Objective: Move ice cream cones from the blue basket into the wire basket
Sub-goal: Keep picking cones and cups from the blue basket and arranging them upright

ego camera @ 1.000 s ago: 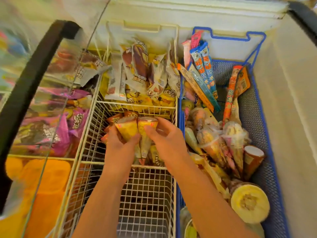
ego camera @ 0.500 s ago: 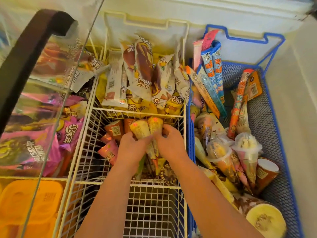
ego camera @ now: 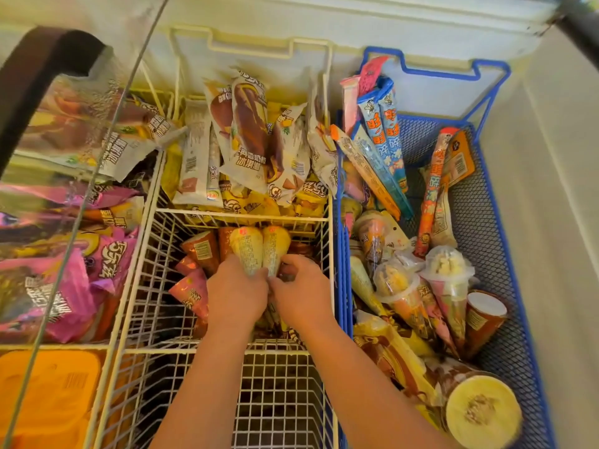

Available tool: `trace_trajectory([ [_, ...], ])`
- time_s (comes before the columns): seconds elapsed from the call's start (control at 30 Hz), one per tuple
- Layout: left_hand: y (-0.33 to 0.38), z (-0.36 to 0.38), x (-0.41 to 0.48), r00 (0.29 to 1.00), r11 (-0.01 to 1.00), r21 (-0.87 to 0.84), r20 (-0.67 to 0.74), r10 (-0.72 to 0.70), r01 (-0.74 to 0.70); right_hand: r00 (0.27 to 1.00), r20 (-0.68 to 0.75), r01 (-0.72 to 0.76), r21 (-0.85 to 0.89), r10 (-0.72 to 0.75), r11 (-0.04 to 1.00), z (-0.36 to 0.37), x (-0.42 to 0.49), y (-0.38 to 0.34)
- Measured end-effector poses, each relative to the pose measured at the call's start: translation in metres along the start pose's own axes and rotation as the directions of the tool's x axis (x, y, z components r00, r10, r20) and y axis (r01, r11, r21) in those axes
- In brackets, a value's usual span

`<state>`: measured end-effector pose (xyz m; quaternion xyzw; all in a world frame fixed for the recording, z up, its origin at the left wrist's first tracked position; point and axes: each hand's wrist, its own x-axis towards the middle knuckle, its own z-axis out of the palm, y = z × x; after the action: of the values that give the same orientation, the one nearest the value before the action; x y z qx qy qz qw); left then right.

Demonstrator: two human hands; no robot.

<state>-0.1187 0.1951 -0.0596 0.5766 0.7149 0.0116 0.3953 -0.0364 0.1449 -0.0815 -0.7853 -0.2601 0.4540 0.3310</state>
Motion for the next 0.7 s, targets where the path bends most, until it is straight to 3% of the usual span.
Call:
trace_trajectory([
  [0.17,-0.014,0.003,-0.016,0.999,0.981,-0.189,-0.003,0.047,-0.047,0.985,0.108,-0.153,0.183,0.135,0.971,0.001,-0.003,0.006],
  [0.5,-0.045,-0.001,-0.032,0.958,0.858,-0.500,0.172,0.229,-0.116,0.989,0.147,-0.054,0.273,0.014,0.960,-0.018,-0.015,0.012],
  [0.7,-0.054,-0.001,-0.035,0.947,0.862,-0.465,0.135,0.293,-0.200,0.976,0.216,-0.019,0.258,-0.038,0.966,-0.021,-0.024,0.015],
])
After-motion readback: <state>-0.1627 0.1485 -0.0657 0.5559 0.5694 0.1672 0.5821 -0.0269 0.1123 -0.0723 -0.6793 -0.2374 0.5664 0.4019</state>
